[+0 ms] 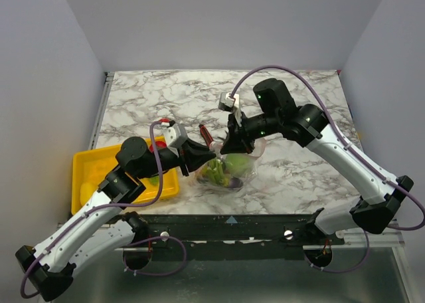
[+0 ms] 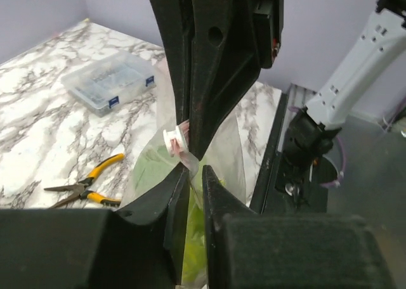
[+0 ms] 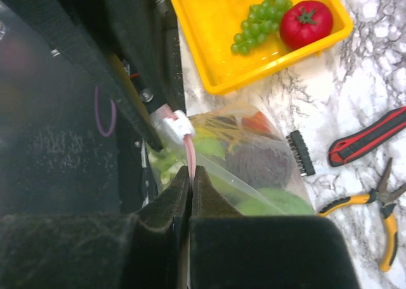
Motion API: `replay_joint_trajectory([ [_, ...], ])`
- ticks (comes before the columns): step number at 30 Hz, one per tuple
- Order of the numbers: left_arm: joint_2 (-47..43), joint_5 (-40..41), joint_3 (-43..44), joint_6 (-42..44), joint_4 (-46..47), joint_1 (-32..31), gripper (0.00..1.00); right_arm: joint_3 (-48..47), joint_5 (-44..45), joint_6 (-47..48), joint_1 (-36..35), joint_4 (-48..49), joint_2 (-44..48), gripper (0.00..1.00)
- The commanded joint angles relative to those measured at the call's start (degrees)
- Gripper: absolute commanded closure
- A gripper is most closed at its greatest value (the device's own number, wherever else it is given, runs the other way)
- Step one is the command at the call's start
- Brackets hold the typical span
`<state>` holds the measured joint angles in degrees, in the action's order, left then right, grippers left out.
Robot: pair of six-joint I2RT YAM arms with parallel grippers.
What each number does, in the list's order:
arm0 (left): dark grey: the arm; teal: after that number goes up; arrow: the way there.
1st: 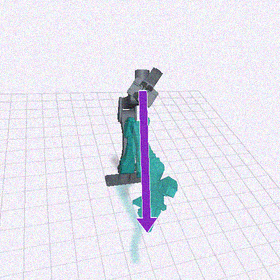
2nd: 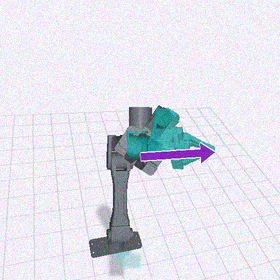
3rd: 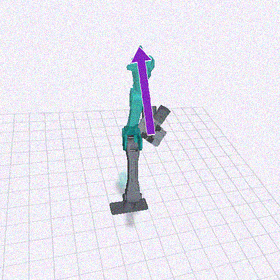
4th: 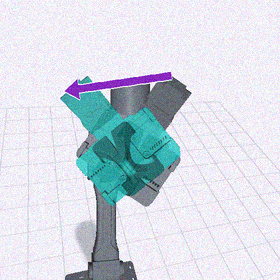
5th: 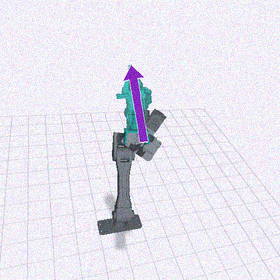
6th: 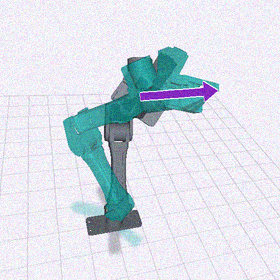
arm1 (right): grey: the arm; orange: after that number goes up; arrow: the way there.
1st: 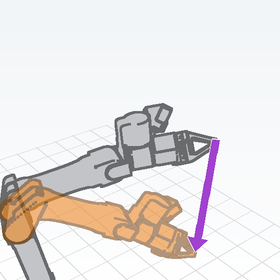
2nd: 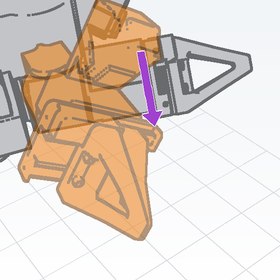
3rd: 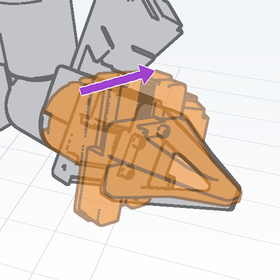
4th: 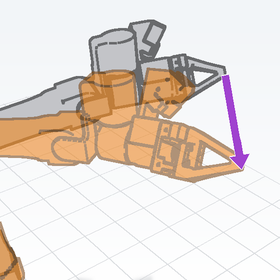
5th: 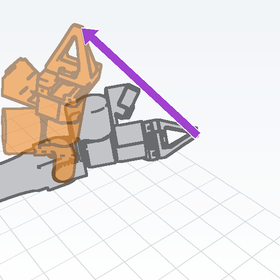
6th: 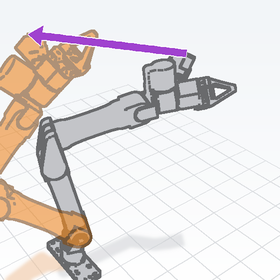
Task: Place the food in the zip-top bag and seal the zipper
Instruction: Adjust the zipper food storage bag at the center of the board.
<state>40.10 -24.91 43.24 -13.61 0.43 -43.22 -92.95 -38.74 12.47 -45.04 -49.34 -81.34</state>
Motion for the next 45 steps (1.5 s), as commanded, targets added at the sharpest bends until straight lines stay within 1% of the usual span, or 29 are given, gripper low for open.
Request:
replay_joint_trajectory([
  [1, 2.7, -24.1, 1.6, 0.3, 2.6, 8.3, 0.63, 3.4, -3.9, -3.9, 0.1, 3.7, 2.6, 0.99],
  [3, 3.1, -26.2, 0.6, -0.7, 4.0, 11.4, 0.49, 4.7, -3.4, -5.0, 0.1, 5.4, 3.3, 0.99],
  [5, 2.4, -23.7, -1.2, -0.2, 4.6, 12.2, 0.38, 5.0, -3.1, -5.8, 0.1, 6.5, 3.6, 0.99],
  [6, 2.0, -23.1, -2.0, 0.4, 4.7, 12.2, 0.25, 4.9, -3.2, -6.0, 0.2, 6.8, 3.5, 0.99],
  [7, 1.2, -22.0, -2.5, 0.7, 5.0, 12.2, 0.18, 4.6, -3.3, -6.4, 0.2, 7.1, 3.5, 0.99],
  [9, -0.8, -19.4, -4.0, -0.3, 6.7, 12.2, 0.09, 3.9, -4.0, -7.1, 0.2, 7.2, 3.1, 0.99],
  [10, -1.9, -18.9, -4.9, -0.9, 8.0, 12.2, 0.05, 3.6, -4.6, -7.3, 0.2, 7.1, 3.0, 0.99],
  [12, -3.4, -18.5, -6.5, -2.8, 11.2, 12.2, 0.04, 3.5, -5.2, -7.6, 0.2, 7.3, 3.2, 0.99],
  [15, -3.0, -17.0, -6.8, -6.6, 13.3, 12.1, 0.05, 3.7, -5.7, -8.2, 0.2, 8.0, 3.5, 0.99],
  [16, -2.8, -16.1, -7.3, -7.9, 14.9, 12.0, 0.06, 3.7, -5.9, -8.4, 0.2, 8.1, 3.5, 0.99],
  [17, -2.6, -15.3, -7.9, -9.4, 16.3, 11.8, 0.1, 3.7, -6.4, -8.5, 0.2, 8.3, 3.4, 0.99],
  [19, -1.6, -14.6, -8.2, -11.4, 18.8, 11.7, 0.23, 3.7, -7.1, -8.9, 0.2, 8.4, 3.2, 0.99],
  [20, -0.8, -15.0, -8.0, -12.1, 19.5, 11.7, 0.28, 3.8, -7.3, -9.1, 0.2, 8.5, 3.1, 1.0],
  [22, 0.9, -16.8, -7.0, -12.7, 20.3, 11.5, 0.31, 3.8, -7.4, -9.3, 0.2, 8.7, 3.1, 0.99],
  [23, 1.6, -17.3, -6.5, -12.8, 20.4, 11.4, 0.34, 3.9, -7.5, -9.3, 0.2, 8.8, 3.0, 0.99],
  [26, 2.4, -18.1, -6.2, -12.6, 21.5, 11.3, 0.48, 3.9, -7.6, -9.7, 0.2, 9.0, 3.1, 0.99],
  [31, 3.0, -17.9, -6.5, -13.2, 22.9, 11.2, 0.58, 4.2, -8.0, -9.6, 0.2, 9.4, 3.3, 0.99],
  [33, 3.6, -18.2, -6.7, -14.6, 24.1, 11.3, 0.59, 4.4, -8.1, -9.2, 0.2, 9.1, 3.1, 0.99],
  [35, 4.5, -21.0, -6.9, -15.9, 26.5, 11.2, 0.58, 4.2, -8.1, -9.0, 0.2, 8.7, 2.6, 0.99],
  [36, 5.0, -21.8, -7.1, -16.4, 27.7, 11.3, 0.61, 3.9, -8.2, -8.9, 0.2, 8.4, 2.3, 0.99],
  [37, 5.3, -22.3, -7.3, -16.7, 28.4, 11.3, 0.71, 3.6, -8.3, -8.7, 0.2, 8.1, 1.9, 0.99],
  [39, 5.6, -22.3, -7.3, -15.8, 28.2, 11.2, 1.0, 2.9, -7.8, -8.2, 0.2, 6.9, 1.6, 0.86],
  [40, 5.3, -21.3, -7.2, -15.4, 27.4, 11.3, 1.0, 2.5, -6.5, -7.7, 0.3, 6.2, 1.5, 0.78],
  [41, 4.9, -20.4, -7.2, -14.9, 26.8, 11.3, 1.0, 2.6, -3.7, -7.6, 0.2, 5.7, 1.9, 0.73],
  [42, 4.4, -19.5, -7.3, -14.1, 26.4, 11.3, 1.0, 3.0, -0.4, -7.4, 0.2, 5.6, 2.6, 0.68],
  [44, 3.7, -19.5, -7.6, -13.6, 26.4, 11.3, 1.0, 4.5, 9.3, -8.2, 0.2, 6.5, 4.8, 0.53],
  [45, 3.5, -19.7, -7.6, -13.5, 26.4, 11.4, 1.0, 5.7, 11.8, -8.4, 0.2, 7.5, 6.3, 0.46],
])
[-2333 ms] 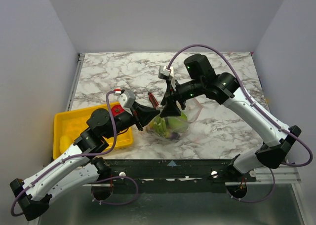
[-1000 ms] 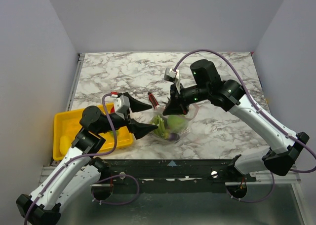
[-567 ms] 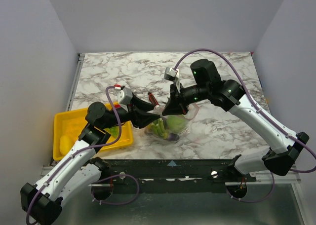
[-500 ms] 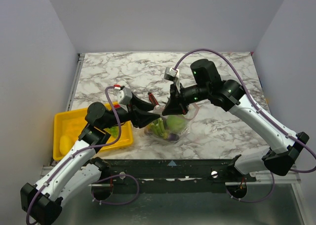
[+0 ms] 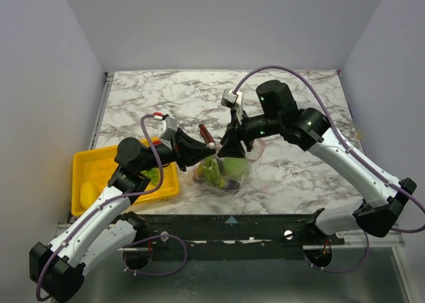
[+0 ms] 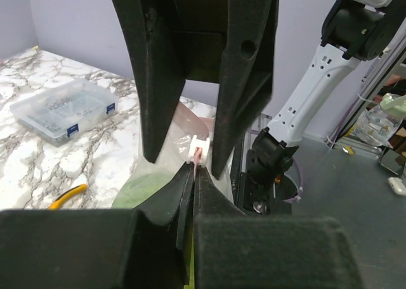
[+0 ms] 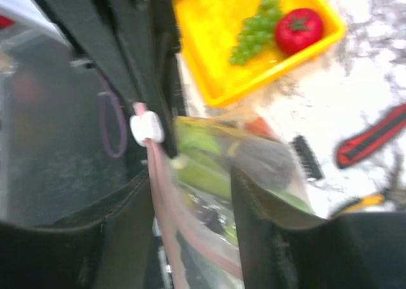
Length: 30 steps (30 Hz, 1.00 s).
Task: Place the food in the zip-top bag and seal the zipper
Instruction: Adjust the zipper food storage bag at the center of the board.
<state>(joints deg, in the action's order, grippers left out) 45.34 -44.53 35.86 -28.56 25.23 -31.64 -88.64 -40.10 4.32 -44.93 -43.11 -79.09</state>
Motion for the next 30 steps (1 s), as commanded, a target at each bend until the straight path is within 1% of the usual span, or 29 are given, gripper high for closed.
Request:
replay_joint_trajectory([
  [1, -1.8, -0.5, -0.4, 1.5, 1.8, -0.1, 1.0, 2.3, 13.9, 0.0, 0.1, 1.9, 5.6, 0.41],
  [2, -2.0, -0.9, -0.5, 1.4, 2.2, -0.2, 1.0, 3.3, 13.1, 0.4, 0.1, 2.5, 6.7, 0.39],
  [4, -2.3, -1.3, -1.4, 0.8, 4.2, -0.1, 1.0, 5.0, 11.4, 1.5, 0.1, 2.9, 8.5, 0.38],
  [7, -3.8, -1.8, -4.0, -1.3, 10.8, 0.3, 1.0, 8.2, 10.4, 3.7, 0.2, 3.8, 10.5, 0.37],
  [9, -5.6, 0.6, -7.0, -3.4, 17.0, 0.5, 1.0, 10.3, 9.6, 4.4, 0.2, 4.8, 11.7, 0.37],
  [12, -7.8, 6.1, -10.1, -5.1, 22.9, 0.4, 1.0, 12.8, 5.5, 3.3, 0.2, 7.7, 13.2, 0.36],
  [14, -7.8, 5.6, -11.5, -6.9, 28.4, 0.2, 1.0, 14.4, 0.8, 2.6, 0.2, 10.6, 13.4, 0.34],
  [15, -7.8, 5.5, -11.7, -7.6, 30.2, 0.2, 1.0, 14.5, 0.0, 2.2, 0.2, 10.9, 12.9, 0.33],
  [19, -9.3, 8.7, -11.4, -7.5, 29.1, 0.2, 1.0, 10.3, -6.2, 1.7, 0.1, 7.2, 8.8, 0.33],
  [20, -9.9, 9.4, -11.4, -7.3, 28.9, 0.2, 1.0, 10.3, -5.6, 1.4, 0.1, 7.3, 9.1, 0.3],
  [23, -11.0, 10.6, -11.0, -7.6, 28.1, 0.2, 1.0, 11.8, -2.2, 1.8, 0.1, 8.9, 11.9, 0.29],
  [25, -10.8, 9.9, -10.4, -8.4, 27.8, 0.2, 1.0, 11.9, -0.6, 2.3, 0.1, 8.6, 12.2, 0.3],
  [27, -10.1, 8.2, -9.3, -9.4, 26.6, 0.2, 1.0, 10.9, -0.8, 2.7, 0.1, 7.6, 11.1, 0.34],
  [29, -9.4, 5.5, -7.3, -8.9, 22.9, 0.2, 1.0, 10.1, -1.6, 2.4, 0.1, 7.8, 10.1, 0.38],
  [30, -9.3, 4.7, -5.6, -8.0, 18.4, 0.2, 1.0, 9.9, -2.1, 2.0, 0.1, 8.4, 9.7, 0.37],
])
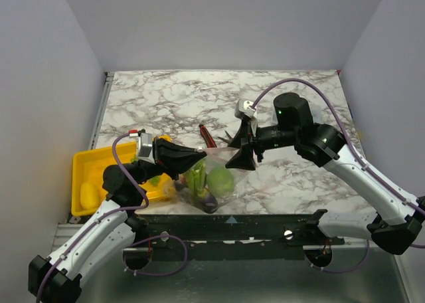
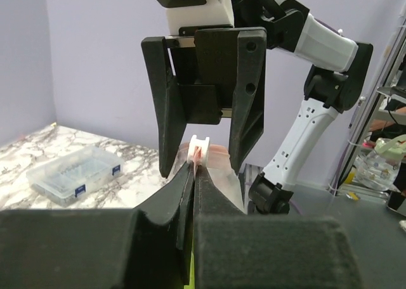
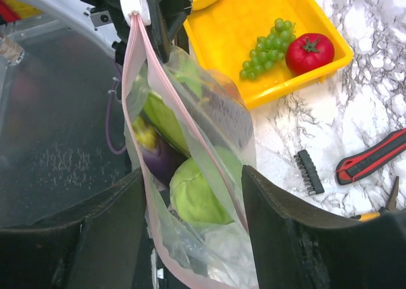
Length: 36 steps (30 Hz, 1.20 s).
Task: Place the food in the zip-top bag and seal the zipper
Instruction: Adjust the zipper food storage bag at the center of the board.
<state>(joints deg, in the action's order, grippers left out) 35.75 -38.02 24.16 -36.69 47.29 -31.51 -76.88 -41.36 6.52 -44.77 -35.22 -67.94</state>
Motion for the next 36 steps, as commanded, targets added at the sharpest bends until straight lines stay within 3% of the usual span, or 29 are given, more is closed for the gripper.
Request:
replay_joint_trajectory([
  [1, 0.3, -1.9, 7.8, 1.7, -10.2, 0.1, 1.0, -2.3, -1.9, -0.8, 0.0, 1.0, -1.7, 0.34],
  [4, -0.1, -0.3, 12.0, 5.6, -23.7, 0.0, 1.0, -3.7, -2.9, -2.4, 0.0, 2.0, -3.3, 0.29],
  [8, -0.8, 3.3, 13.8, 5.5, -31.5, 0.0, 1.0, -3.8, -2.2, -3.9, 0.0, 4.1, -4.3, 0.26],
  [24, 0.5, 7.5, 13.6, -1.7, -28.5, 0.1, 1.0, -5.2, 4.7, -0.2, -3.4, 6.8, -6.7, 0.28],
  [27, 0.2, 10.5, 13.8, -4.0, -29.5, 0.0, 1.0, -4.6, 7.7, 0.9, -4.2, 7.6, -6.3, 0.4],
  [32, 0.8, 6.8, 12.2, -3.9, -25.4, 0.0, 1.0, -3.4, 7.1, 0.1, -4.2, 9.5, -6.9, 0.99],
  [34, 0.5, 3.3, 12.3, -0.6, -25.7, 0.1, 0.87, -3.1, 7.1, -0.3, -4.2, 9.8, -6.6, 0.99],
  [36, -0.9, -0.5, 11.8, 2.9, -25.2, 0.2, 0.67, -2.8, 5.6, -0.3, -4.1, 10.0, -6.4, 0.99],
])
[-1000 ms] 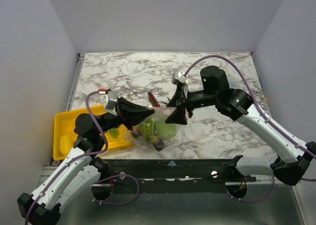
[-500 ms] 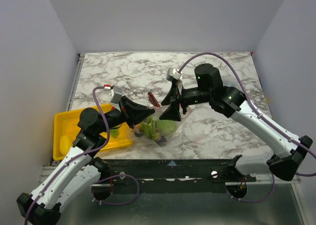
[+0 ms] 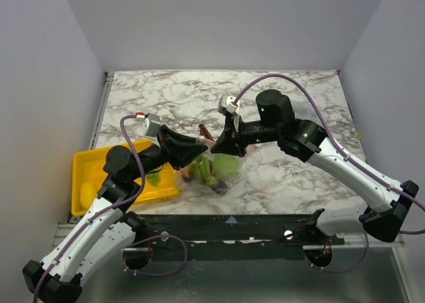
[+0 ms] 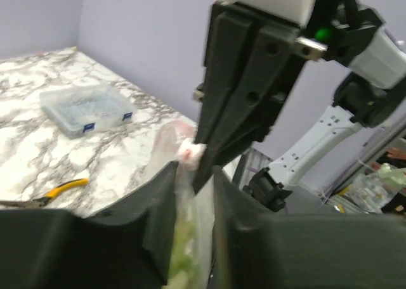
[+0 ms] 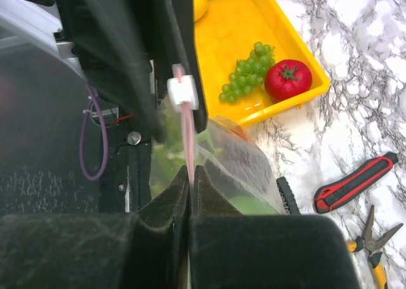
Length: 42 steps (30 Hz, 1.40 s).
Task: Place the food in the zip-top bag and seal the zipper
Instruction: Adjust the zipper food storage bag at the center of the board, then zip the zipper food storage bag at the center of the board.
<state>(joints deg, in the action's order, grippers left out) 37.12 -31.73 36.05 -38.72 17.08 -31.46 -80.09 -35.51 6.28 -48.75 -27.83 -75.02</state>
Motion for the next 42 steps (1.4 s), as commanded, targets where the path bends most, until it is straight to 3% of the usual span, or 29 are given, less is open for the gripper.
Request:
replay_joint_trajectory([
  [1, -3.0, -8.7, -0.6, 6.5, 5.4, 0.2, 0.54, 0.2, -2.0, -0.1, -0.1, 2.3, 0.5, 0.99],
  [3, -4.9, -10.7, -0.5, 10.7, 2.5, 0.2, 0.31, -0.1, -5.2, -0.8, -0.2, 1.9, -0.2, 0.99],
  [4, -5.8, -11.0, -0.4, 12.4, 0.4, 0.2, 0.26, 0.1, -6.2, -1.2, -0.1, 1.8, -0.3, 0.99],
  [9, -7.3, -9.2, -1.5, 15.9, -3.9, 0.3, 0.24, 1.6, -8.3, -3.1, -0.1, 3.5, 0.8, 0.99],
  [13, -5.2, -8.1, -2.4, 13.7, 0.1, 0.3, 0.32, 1.3, -10.7, -3.9, -0.1, 3.8, 1.3, 0.99],
  [19, -1.0, -9.5, -3.2, 7.2, 10.3, 0.3, 0.72, 1.4, -11.6, -4.9, -0.1, 4.7, 2.2, 0.99],
  [22, 0.3, -11.7, -3.8, 5.3, 13.9, 0.3, 0.75, 1.8, -11.6, -5.7, -0.1, 5.2, 2.1, 0.99],
  [24, 0.7, -12.8, -3.7, 5.6, 14.1, 0.3, 0.98, 1.5, -10.8, -6.2, -0.1, 5.2, 1.8, 0.99],
  [25, 0.7, -12.9, -3.6, 6.0, 13.6, 0.3, 1.0, 1.3, -9.8, -7.0, -0.2, 5.1, 1.8, 0.93],
  [27, 0.3, -13.9, -3.5, 6.8, 13.2, 0.3, 1.0, 0.7, -7.4, -9.6, -0.1, 5.0, 1.8, 0.69],
  [30, -0.8, -14.4, -3.1, 7.7, 11.8, 0.3, 1.0, 0.6, -8.1, -13.0, -0.1, 7.5, 2.8, 0.55],
  [42, -0.2, -14.1, -2.8, 5.8, 11.3, 0.3, 1.0, -1.6, -10.7, -18.6, -0.2, 14.0, 0.4, 0.5],
])
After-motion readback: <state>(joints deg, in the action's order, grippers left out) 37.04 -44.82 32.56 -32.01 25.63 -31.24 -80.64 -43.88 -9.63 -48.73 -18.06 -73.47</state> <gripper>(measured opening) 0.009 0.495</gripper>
